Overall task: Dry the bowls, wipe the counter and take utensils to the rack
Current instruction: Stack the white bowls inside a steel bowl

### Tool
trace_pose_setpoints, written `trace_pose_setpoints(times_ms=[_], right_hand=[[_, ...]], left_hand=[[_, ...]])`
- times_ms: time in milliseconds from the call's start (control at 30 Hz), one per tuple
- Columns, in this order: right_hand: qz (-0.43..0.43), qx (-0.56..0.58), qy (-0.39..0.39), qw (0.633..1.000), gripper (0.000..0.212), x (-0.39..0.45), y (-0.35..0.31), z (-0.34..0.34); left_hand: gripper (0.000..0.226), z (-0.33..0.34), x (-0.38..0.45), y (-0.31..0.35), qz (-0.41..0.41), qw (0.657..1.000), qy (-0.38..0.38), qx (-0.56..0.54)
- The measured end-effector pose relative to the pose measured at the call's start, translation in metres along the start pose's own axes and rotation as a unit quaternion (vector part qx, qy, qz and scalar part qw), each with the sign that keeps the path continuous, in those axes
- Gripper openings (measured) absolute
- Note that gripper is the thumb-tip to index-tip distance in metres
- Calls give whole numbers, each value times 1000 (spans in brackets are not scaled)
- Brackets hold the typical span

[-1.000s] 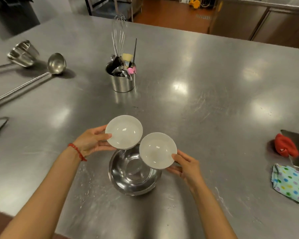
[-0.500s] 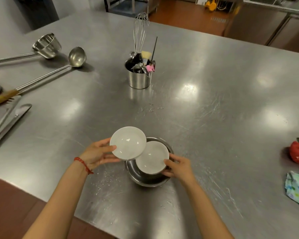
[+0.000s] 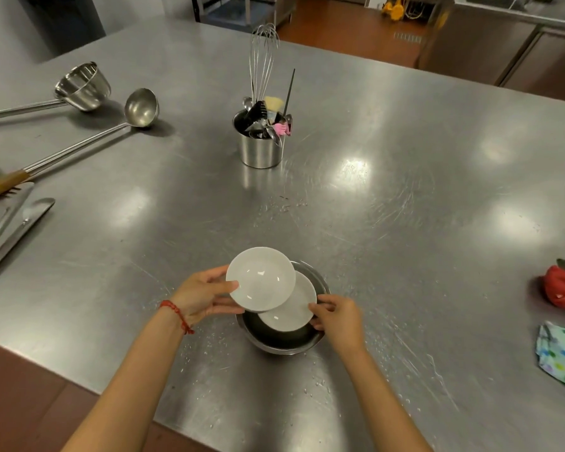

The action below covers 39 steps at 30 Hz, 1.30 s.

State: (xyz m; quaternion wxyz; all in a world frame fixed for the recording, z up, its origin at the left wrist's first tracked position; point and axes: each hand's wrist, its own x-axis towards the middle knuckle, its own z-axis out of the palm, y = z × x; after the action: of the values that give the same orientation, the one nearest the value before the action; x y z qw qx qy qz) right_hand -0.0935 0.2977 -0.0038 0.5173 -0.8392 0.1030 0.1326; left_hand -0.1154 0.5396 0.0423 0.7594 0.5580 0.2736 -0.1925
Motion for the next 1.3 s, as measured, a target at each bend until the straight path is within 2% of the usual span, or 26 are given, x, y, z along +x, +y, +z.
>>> trace_pose_setpoints(times_ms=[167, 300, 467, 600, 700, 967, 1100, 1200, 1300], right_hand=[[-54, -25, 45, 997, 27, -2, 5, -11], [-102, -122, 79, 984, 30, -2, 19, -18], [-123, -246, 64, 959, 37, -8, 47, -27], [-119, -347, 21, 930, 45, -14, 67, -27], [-119, -379, 7, 918, 48, -17, 75, -26], [-109, -388, 2, 915, 51, -15, 75, -27], [-107, -383, -1, 918, 50, -15, 72, -27], [-95, -264, 23, 959, 44, -15, 64, -26], [-62, -97, 52, 992, 38, -11, 47, -20]], left_hand=[[46, 15, 2, 3, -4, 999, -15, 40], [45, 28, 4, 2, -13, 998, -14, 68], [48, 35, 7, 1, -8, 994, 8, 108], [48, 40, 9, 1, 3, 987, 25, 160], [47, 42, 12, 1, 10, 982, 36, 186], [36, 43, 17, -16, 35, 973, 81, 212], [27, 42, 14, -24, 82, 970, 122, 192], [21, 34, 13, -34, 174, 935, 220, 218], [26, 25, 12, -45, 178, 920, 266, 228]])
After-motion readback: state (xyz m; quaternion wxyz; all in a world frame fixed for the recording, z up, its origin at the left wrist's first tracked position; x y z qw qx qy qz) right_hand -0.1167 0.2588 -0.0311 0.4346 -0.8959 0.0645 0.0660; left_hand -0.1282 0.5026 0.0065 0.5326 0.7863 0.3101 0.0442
